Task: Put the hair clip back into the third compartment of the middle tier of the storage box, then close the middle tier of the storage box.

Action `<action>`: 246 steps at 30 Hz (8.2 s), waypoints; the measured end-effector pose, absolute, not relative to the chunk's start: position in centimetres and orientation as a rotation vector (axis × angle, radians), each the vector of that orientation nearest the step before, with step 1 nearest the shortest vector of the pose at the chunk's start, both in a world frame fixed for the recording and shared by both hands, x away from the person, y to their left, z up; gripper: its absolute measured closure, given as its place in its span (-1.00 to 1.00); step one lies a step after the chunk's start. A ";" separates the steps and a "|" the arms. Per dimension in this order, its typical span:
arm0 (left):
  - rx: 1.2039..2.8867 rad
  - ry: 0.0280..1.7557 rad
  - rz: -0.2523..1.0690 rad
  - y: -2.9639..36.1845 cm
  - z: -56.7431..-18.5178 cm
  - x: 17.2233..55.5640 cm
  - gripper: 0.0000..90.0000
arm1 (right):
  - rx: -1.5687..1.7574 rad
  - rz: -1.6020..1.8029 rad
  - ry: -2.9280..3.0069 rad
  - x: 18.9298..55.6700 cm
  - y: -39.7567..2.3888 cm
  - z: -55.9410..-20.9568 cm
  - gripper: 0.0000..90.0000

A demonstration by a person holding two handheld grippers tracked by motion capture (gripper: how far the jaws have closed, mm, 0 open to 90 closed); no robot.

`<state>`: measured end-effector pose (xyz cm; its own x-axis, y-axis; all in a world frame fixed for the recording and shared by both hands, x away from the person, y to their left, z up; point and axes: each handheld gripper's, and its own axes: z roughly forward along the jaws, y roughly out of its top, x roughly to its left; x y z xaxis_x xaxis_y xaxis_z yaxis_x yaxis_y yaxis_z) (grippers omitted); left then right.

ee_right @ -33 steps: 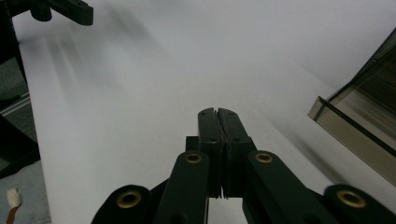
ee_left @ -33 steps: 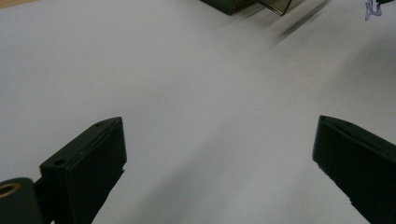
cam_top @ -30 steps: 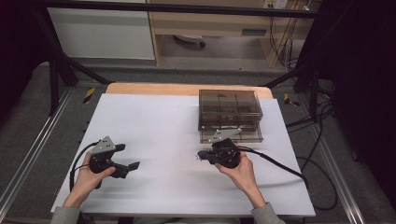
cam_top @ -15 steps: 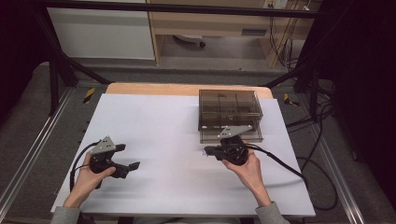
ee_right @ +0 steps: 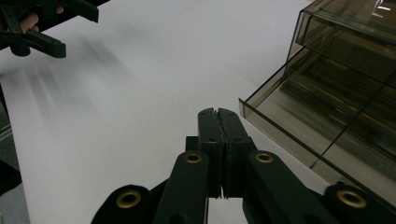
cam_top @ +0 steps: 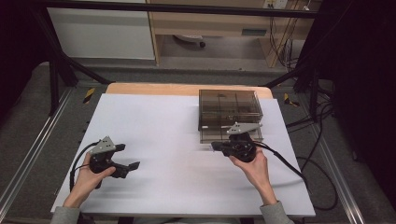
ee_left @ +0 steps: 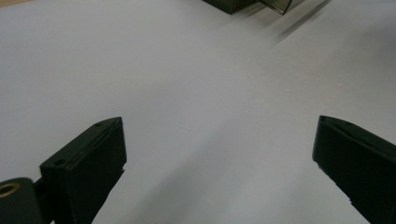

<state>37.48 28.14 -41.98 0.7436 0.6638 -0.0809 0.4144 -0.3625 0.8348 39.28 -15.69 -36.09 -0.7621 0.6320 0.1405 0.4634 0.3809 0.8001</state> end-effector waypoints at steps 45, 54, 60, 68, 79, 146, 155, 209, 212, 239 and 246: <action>2.004 0.820 0.335 28.2 -42.0 37.5 -0.94 | 1.136 1.312 2.267 41.4 -21.5 -35.2 0.99; 2.004 0.822 0.336 28.2 -42.0 37.5 -0.94 | 1.156 1.282 2.238 42.0 -22.2 -35.2 0.99; 2.005 0.824 0.336 28.2 -42.1 37.6 -0.94 | 1.168 1.258 2.228 42.5 -22.6 -35.4 0.99; 2.007 0.824 0.336 28.2 -42.1 37.6 -0.94 | 1.189 1.246 2.212 43.3 -23.0 -35.6 0.99; 2.011 0.825 0.338 28.2 -42.1 37.6 -0.94 | 1.221 1.241 2.180 44.3 -23.5 -35.8 0.99; 2.012 0.825 0.336 28.2 -42.2 37.6 -0.94 | 1.373 1.049 2.177 46.0 -25.5 -40.2 0.98; 2.014 0.824 0.336 28.2 -42.2 37.6 -0.94 | 1.388 1.028 2.183 46.2 -25.7 -40.6 0.97; 2.005 0.823 0.338 28.3 -42.0 37.5 -0.94 | 1.330 1.154 2.198 44.0 -24.7 -38.4 -0.98; 2.005 0.824 0.338 28.2 -42.0 37.6 -0.94 | 1.309 1.174 2.209 43.6 -24.5 -38.3 -0.98; 2.005 0.825 0.336 28.3 -42.1 37.6 -0.94 | 1.239 1.145 2.279 40.2 -22.9 -38.6 -0.99; 2.004 0.824 0.337 28.2 -42.1 37.6 -0.94 | 1.217 1.179 2.305 39.8 -22.7 -38.9 -0.99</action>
<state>37.56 28.24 -42.06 0.7389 0.6687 -0.0828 0.4189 -0.3596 0.8338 39.80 -22.73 -38.90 -0.6057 0.7865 0.1206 0.5580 0.3118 0.7690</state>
